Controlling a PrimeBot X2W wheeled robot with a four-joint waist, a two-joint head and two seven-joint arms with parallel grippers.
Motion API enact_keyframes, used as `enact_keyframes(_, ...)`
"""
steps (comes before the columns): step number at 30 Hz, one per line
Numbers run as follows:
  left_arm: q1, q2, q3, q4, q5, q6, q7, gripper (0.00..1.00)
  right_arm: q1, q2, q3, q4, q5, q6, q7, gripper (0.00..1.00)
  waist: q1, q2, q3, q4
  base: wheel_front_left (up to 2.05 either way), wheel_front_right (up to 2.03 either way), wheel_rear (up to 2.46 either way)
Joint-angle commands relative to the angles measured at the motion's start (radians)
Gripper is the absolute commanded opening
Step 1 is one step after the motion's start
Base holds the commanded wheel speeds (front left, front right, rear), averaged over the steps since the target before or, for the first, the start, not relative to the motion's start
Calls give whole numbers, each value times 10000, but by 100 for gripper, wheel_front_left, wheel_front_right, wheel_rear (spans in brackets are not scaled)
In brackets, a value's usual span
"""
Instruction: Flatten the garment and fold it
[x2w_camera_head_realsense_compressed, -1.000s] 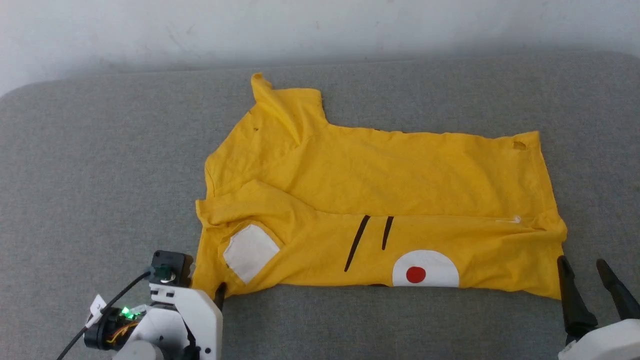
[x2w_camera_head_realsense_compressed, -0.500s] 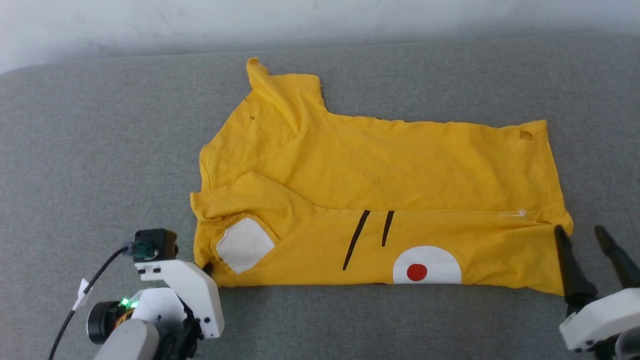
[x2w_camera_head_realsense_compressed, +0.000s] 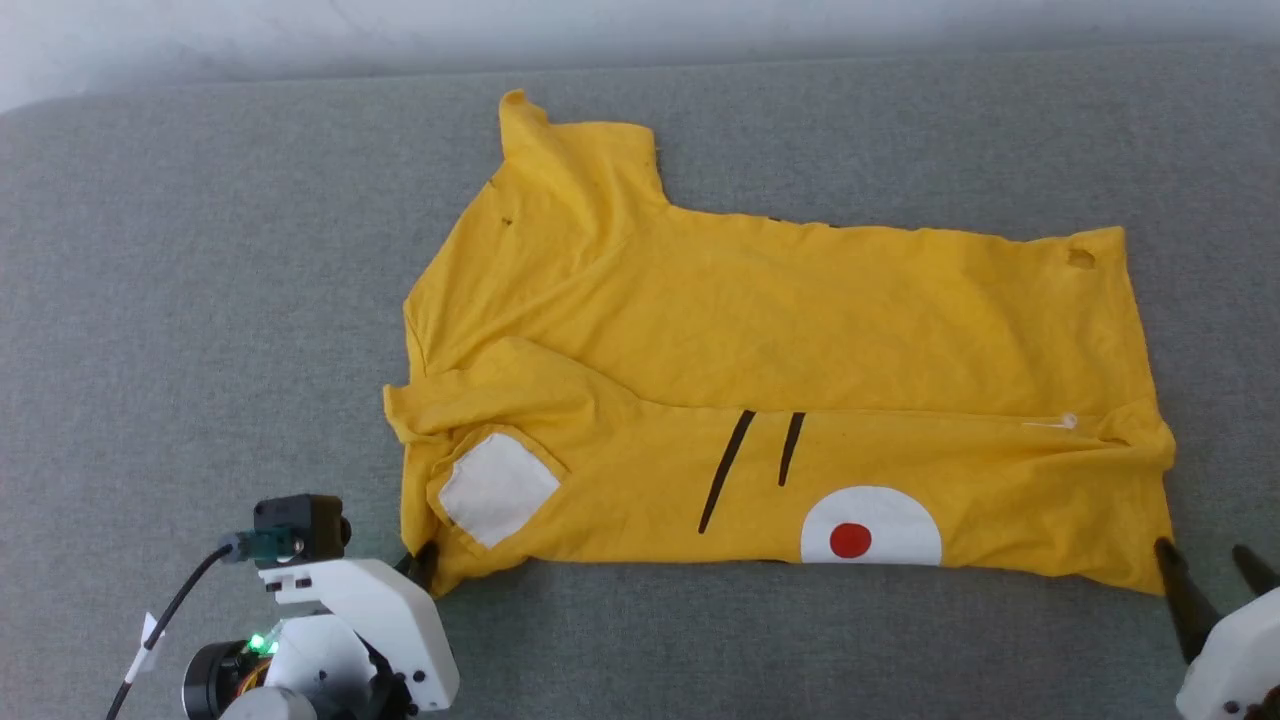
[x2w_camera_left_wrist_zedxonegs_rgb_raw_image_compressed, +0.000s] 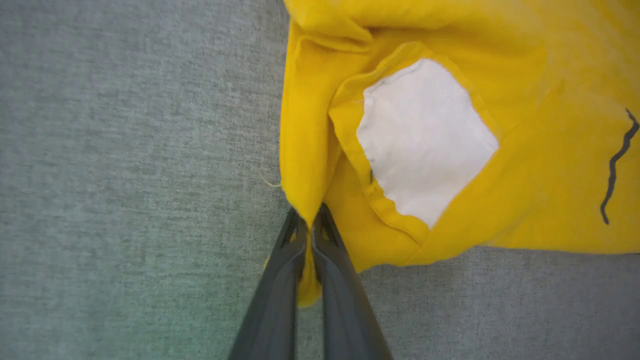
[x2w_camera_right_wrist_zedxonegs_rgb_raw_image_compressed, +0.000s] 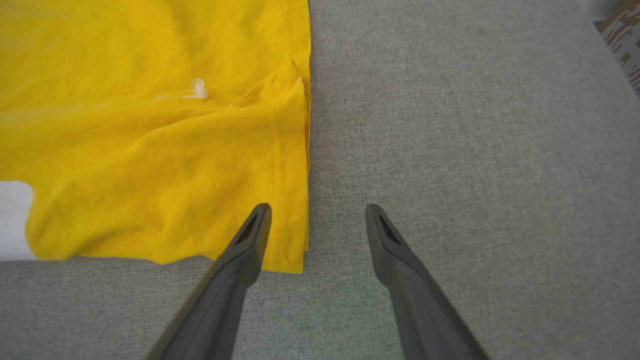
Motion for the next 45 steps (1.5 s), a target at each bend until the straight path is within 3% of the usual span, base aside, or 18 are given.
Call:
enact_keyframes(1, 291, -33, -81, 106, -60, 91, 33, 0, 66, 69, 21, 134, -60, -7, 113, 100, 0, 0, 93, 75, 0, 0, 0)
enact_keyframes(6, 201, -54, -114, 44, -52, 110, 25, 0, -25, 227, 529, 840, 193, -7, 340, 100, 0, 0, 183, 116, 0, 0, 0)
enact_keyframes(7, 178, -53, -118, 47, -51, 108, 24, 0, -96, 229, 641, 1002, 292, -7, 326, 91, 0, 0, 193, 112, 0, 0, 0)
enact_keyframes(8, 157, -54, -117, 59, -50, 109, 13, 0, -165, 229, 693, 1194, 357, -7, 324, 43, 0, 0, 192, 105, 0, 0, 0)
enact_keyframes(9, 139, -55, -121, 79, -49, 106, 3, 0, -231, 204, 762, 1366, 380, -7, 323, 12, 0, 0, 182, 105, 0, 0, 0)
enact_keyframes(10, 127, -61, -122, 100, -49, 103, -19, 0, -297, 181, 804, 1502, 390, -7, 297, 0, 0, 0, 169, 105, 0, 0, 0)
enact_keyframes(19, 575, -220, 164, 124, -416, 104, -423, 0, -508, 9, 288, 1238, 414, -7, -7, 0, 0, 0, -363, 70, 0, 0, 0)
enact_keyframes(27, 1634, -2, 687, -825, -957, 180, -436, 0, 265, 411, -103, -309, 385, -7, 665, 0, 0, 0, -1066, 82, 0, 0, 0)
enact_keyframes(34, 3089, 373, 921, -1930, -1226, 570, 57, 0, 1255, 874, -588, -1032, 468, -7, 1352, 0, 0, 0, -1214, 163, 0, 0, 0)
enact_keyframes(41, 3460, -76, 851, -1777, -1513, 547, -222, 0, 1497, 1034, -555, -665, 376, -7, 1115, 0, 0, 0, -1022, 240, 0, 0, 0)
enact_keyframes(42, 3385, -197, 812, -1634, -1579, 473, -299, 18, 1452, 1042, -493, -546, 372, -7, 1047, 2, 0, 0, -1010, 246, 0, 0, 0)
enact_keyframes(43, 3277, -335, 814, -1485, -1659, 391, -420, 82, 1390, 1049, -443, -434, 366, -7, 963, 24, 0, 0, -1004, 258, 0, 0, 0)
enact_keyframes(44, 3160, -426, 808, -1316, -1690, 317, -532, 100, 1319, 1053, -396, -329, 344, -7, 871, 78, 0, 0, -1004, 266, 0, 0, 0)
enact_keyframes(45, 3045, -487, 794, -1155, -1694, 250, -624, 100, 1278, 1055, -274, -228, 297, -7, 843, 100, 0, 0, -1015, 272, 0, 0, 0)
